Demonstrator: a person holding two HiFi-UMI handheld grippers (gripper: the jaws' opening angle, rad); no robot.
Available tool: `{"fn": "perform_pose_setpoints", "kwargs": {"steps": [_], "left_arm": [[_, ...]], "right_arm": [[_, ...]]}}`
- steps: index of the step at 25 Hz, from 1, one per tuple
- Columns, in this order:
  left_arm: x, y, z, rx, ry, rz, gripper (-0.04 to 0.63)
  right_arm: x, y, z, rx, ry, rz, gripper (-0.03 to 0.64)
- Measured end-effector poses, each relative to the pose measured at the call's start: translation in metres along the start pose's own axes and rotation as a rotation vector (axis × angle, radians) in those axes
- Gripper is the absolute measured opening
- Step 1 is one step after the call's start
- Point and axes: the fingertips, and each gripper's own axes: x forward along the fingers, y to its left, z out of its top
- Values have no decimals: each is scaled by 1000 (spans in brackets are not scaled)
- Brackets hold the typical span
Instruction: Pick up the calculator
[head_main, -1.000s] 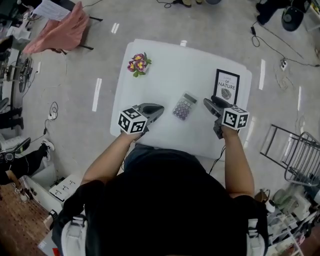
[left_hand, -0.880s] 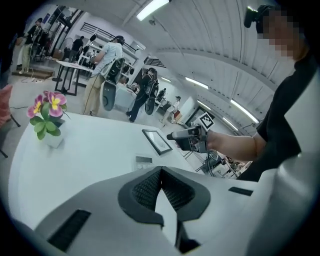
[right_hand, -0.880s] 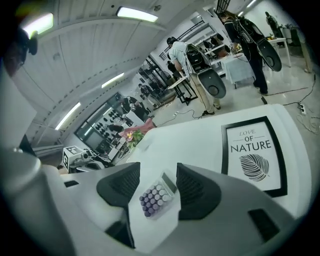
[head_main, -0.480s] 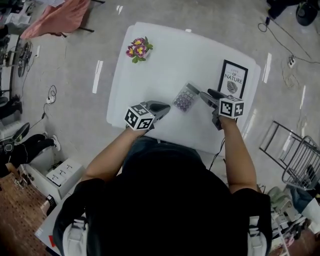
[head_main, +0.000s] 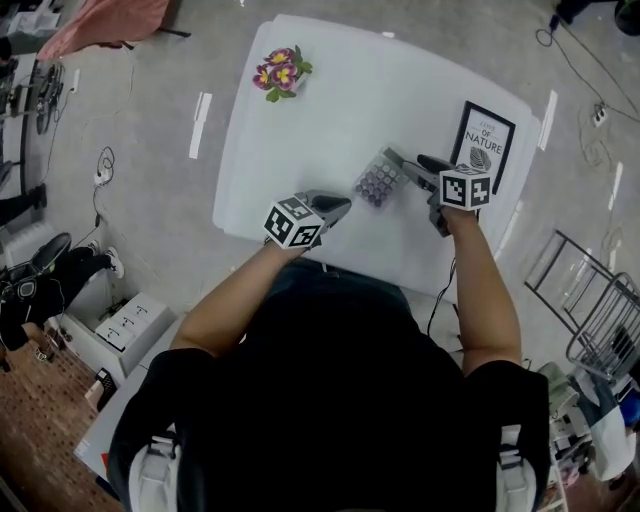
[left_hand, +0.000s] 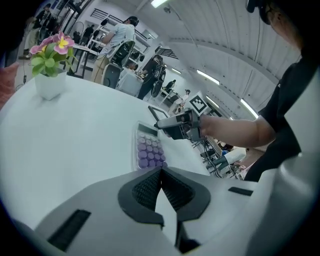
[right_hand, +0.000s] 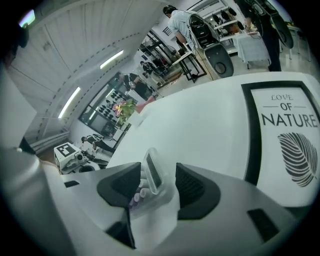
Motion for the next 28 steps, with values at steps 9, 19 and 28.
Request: {"fn": "perform_pose_setpoints", "kwargs": {"steps": [9,19,28], "left_arm": [[42,0,-26,28,93,-32,18],[64,15,-36,-10,168,-7,18],[69,18,-40,-20,213,-18,18]], "right_arm": [[18,-8,-2,6,39,20,192],[28,-1,-7,-24,87,95,164],[40,13,-12,32,158,204,149]]}}
